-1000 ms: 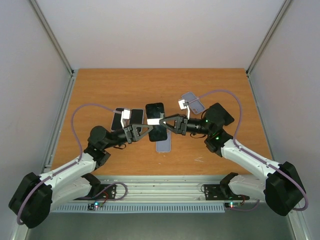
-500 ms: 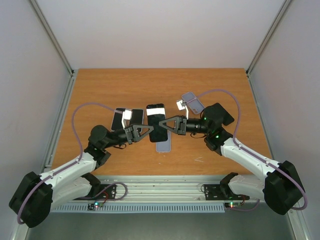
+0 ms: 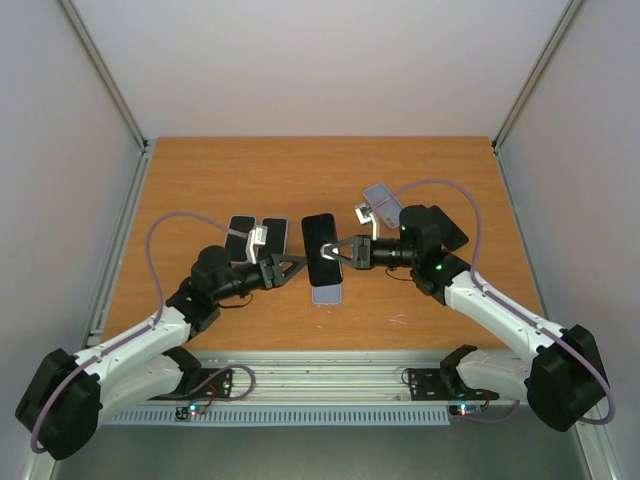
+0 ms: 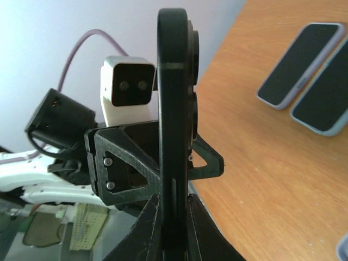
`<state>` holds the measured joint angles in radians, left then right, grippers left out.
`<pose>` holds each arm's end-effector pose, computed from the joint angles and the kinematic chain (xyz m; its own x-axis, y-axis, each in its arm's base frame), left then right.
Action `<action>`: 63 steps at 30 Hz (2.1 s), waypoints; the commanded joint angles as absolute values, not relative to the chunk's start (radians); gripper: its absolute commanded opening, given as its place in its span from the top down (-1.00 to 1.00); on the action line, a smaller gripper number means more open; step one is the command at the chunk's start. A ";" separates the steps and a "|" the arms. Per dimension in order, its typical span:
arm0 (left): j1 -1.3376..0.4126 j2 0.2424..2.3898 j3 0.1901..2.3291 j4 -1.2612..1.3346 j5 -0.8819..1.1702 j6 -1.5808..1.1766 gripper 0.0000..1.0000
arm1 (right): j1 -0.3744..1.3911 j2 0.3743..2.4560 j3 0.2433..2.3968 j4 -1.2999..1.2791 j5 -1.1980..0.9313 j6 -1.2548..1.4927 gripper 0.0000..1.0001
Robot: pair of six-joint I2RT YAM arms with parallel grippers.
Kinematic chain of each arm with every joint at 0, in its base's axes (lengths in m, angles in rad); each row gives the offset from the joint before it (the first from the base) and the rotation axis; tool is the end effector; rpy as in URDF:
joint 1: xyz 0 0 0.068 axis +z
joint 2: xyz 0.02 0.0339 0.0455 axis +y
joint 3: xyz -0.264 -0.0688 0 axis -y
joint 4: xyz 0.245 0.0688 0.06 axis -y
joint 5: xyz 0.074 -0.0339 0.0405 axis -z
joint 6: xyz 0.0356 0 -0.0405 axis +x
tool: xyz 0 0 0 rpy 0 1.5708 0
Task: Put the phone into the phone case
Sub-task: Place the phone on the phone case.
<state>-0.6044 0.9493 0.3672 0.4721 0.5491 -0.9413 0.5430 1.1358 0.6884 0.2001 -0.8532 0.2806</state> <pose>0.1603 -0.1333 0.2321 -0.7900 -0.2923 -0.5389 0.4637 0.2901 -0.8372 0.2002 0.1522 0.2772 -0.4687 -0.0702 -0.8806 -0.8694 0.2133 0.4457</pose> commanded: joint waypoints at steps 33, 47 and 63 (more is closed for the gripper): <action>-0.606 1.588 0.605 0.267 0.525 -0.867 -0.34 | 0.537 1.581 0.811 -0.061 -0.569 0.314 0.98; -0.630 1.687 0.609 0.331 0.548 -0.899 -0.22 | 0.536 1.692 0.758 0.056 -0.602 0.352 0.98; -0.691 1.684 0.627 0.314 0.522 -0.905 -0.01 | 0.547 1.759 0.715 0.066 -0.657 0.358 0.97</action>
